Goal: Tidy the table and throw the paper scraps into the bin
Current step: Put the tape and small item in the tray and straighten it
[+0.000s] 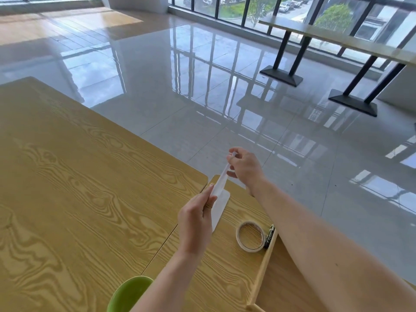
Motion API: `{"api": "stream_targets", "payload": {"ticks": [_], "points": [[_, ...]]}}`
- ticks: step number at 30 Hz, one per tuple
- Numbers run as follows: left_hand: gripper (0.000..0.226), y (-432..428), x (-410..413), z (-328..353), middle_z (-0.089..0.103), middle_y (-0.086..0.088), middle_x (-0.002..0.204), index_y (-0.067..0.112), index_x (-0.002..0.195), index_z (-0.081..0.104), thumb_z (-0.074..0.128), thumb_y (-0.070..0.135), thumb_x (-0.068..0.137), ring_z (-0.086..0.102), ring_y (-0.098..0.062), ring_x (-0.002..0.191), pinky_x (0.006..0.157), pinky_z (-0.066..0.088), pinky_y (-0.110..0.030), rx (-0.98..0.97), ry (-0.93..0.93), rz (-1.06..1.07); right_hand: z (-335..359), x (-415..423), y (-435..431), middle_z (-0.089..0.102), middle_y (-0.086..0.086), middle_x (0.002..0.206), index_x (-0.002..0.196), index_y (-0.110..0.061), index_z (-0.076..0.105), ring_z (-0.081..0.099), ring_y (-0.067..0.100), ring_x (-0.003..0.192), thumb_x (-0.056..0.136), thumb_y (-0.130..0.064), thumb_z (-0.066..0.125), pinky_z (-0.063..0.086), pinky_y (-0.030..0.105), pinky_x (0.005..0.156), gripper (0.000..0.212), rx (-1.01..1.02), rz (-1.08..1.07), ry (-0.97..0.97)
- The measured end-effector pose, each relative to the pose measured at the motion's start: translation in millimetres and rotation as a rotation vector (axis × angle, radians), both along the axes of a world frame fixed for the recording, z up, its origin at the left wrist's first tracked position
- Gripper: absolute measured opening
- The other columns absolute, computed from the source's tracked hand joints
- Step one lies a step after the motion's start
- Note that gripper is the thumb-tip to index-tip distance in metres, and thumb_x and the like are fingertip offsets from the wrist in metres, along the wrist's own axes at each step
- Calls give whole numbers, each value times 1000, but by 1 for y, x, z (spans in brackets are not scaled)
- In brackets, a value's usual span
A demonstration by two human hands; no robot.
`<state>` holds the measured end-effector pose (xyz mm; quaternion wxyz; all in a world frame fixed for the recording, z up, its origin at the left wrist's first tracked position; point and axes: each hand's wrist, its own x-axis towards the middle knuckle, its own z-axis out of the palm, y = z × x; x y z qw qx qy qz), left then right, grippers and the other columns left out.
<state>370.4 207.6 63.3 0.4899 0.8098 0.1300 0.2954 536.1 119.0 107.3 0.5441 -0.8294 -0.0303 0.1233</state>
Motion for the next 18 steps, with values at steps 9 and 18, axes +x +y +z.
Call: {"api": "stream_targets", "payload": {"ticks": [9, 18], "points": [[31, 9, 12, -7, 59, 28, 113, 16, 125, 66, 62, 12, 94, 54, 23, 99, 82, 46, -5, 41, -35, 20, -2, 9, 8, 60, 6, 121, 124, -15, 59, 61, 20, 99, 98, -19, 55, 61, 39, 82, 27, 24, -20, 1], [34, 12, 10, -1, 73, 8, 109, 14, 126, 66, 54, 24, 96, 65, 1, 94, 75, 56, -20, 151, -23, -10, -6, 10, 5, 59, 6, 121, 124, -16, 58, 61, 20, 105, 99, -19, 55, 60, 39, 84, 26, 52, -4, 8]]}}
